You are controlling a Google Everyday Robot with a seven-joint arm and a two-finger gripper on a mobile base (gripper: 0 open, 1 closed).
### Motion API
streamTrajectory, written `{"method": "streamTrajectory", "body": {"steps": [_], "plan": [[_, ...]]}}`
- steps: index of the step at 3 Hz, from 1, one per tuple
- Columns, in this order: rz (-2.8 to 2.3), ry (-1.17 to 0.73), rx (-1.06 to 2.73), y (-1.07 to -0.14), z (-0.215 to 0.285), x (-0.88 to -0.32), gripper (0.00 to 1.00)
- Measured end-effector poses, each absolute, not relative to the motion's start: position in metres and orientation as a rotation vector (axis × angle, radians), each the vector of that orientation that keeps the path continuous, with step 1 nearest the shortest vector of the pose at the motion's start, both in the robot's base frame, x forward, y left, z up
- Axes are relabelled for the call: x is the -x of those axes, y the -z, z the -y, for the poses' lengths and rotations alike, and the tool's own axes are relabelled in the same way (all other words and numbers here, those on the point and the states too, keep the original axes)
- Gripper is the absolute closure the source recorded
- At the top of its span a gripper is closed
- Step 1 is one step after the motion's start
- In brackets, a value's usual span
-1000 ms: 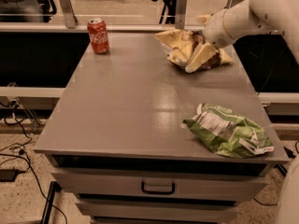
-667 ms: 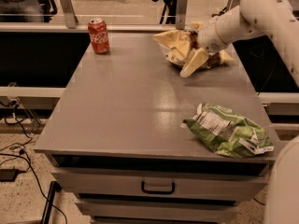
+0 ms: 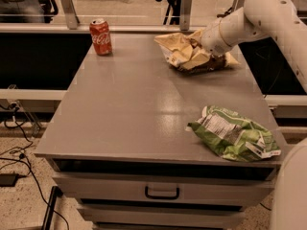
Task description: Move brown chip bag near green jalapeno chip bag
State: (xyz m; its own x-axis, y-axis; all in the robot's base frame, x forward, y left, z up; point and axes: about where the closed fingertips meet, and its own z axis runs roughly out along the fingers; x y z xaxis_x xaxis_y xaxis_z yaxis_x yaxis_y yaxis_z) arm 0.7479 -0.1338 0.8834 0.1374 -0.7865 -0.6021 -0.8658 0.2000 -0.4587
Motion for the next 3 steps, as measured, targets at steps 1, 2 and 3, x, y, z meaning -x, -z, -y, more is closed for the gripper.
{"method": "streamTrajectory", "body": {"steps": [1, 2, 3], "plan": [[-1.646, -0.126, 1.589, -0.8811, 0.1314, -0.7483, 0.82], [-1.646, -0.131, 1.592, -0.8785, 0.1288, -0.7488, 1.0], [-1.645, -0.116, 1.576, -0.8856, 0.1308, -0.7488, 1.0]]}}
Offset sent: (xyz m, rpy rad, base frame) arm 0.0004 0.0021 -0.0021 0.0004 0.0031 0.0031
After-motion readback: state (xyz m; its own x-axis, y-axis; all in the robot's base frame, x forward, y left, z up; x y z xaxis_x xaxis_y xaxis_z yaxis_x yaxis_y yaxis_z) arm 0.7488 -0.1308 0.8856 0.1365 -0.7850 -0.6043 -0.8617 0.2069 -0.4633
